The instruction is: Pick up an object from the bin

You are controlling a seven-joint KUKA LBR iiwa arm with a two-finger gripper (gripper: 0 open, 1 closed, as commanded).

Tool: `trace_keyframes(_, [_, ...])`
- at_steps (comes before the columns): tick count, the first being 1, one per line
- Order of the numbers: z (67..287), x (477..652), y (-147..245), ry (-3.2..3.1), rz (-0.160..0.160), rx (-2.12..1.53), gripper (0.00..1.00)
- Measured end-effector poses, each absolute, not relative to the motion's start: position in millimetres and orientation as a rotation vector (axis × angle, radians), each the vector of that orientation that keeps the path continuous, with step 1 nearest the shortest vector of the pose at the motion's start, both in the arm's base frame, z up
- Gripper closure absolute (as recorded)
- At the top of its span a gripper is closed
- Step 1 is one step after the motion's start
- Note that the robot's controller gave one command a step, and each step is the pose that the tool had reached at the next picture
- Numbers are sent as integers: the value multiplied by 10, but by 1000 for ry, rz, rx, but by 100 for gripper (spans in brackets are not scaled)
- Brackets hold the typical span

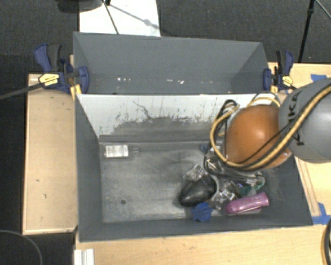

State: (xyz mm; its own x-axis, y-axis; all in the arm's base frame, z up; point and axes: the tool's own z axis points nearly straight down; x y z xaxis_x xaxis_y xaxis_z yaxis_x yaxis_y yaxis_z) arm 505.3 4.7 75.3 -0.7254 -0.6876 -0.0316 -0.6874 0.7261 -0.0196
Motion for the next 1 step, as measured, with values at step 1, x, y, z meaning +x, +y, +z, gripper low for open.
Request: trace_keyframes(1, [755,5068,58,2886,-10,-1145,100])
